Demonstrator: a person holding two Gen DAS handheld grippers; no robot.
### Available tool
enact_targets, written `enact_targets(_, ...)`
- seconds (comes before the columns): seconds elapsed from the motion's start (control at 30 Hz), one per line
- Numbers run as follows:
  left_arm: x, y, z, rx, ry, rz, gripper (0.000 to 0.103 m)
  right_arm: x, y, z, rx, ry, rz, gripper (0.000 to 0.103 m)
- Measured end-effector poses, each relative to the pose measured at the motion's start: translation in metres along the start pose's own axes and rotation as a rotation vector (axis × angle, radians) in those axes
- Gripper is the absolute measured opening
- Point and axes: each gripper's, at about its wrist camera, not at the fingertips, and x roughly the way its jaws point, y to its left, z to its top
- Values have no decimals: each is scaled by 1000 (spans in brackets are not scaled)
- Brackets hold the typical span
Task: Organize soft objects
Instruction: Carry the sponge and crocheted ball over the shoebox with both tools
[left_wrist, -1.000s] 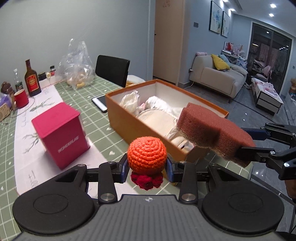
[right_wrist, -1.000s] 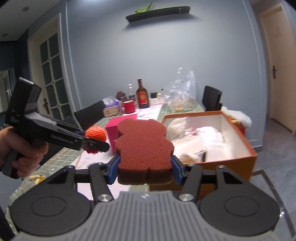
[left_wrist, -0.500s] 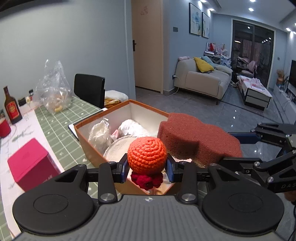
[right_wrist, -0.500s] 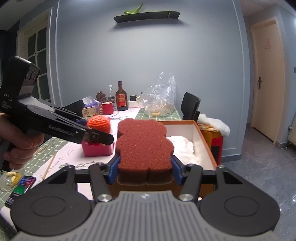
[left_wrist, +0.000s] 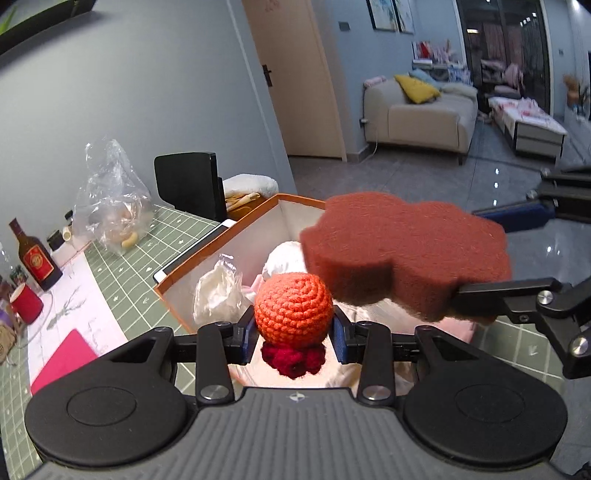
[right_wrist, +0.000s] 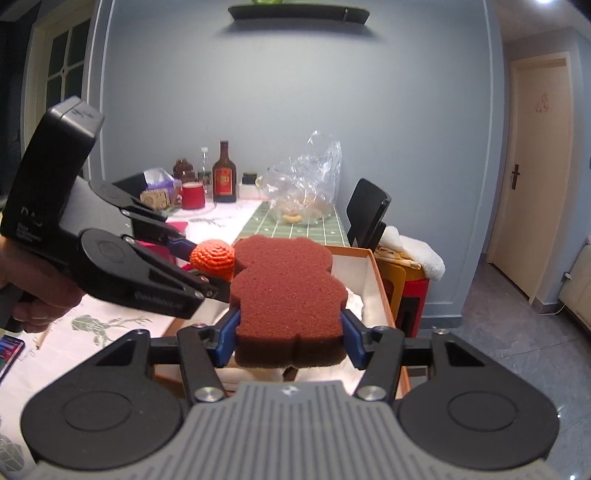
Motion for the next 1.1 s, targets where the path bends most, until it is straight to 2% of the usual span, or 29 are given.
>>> enact_targets(0.27, 21, -3, 1, 35, 72, 11, 44, 43, -16, 14, -73, 89, -36, 57)
enact_targets(0.37, 30, -4, 1, 47, 96, 25, 44, 67, -24, 15, -53, 144, -7, 57)
enact_targets(0.5, 41, -3, 2, 34, 127, 23, 44, 88, -20, 10, -99, 183, -35, 57)
enact_targets(0.7, 53, 7, 4, -23, 151, 9, 44, 106, -17, 7, -126, 195, -57, 57)
enact_targets(1.1, 67, 28, 5, -86, 185, 34, 44, 141, -12, 21, -168, 213, -96, 57)
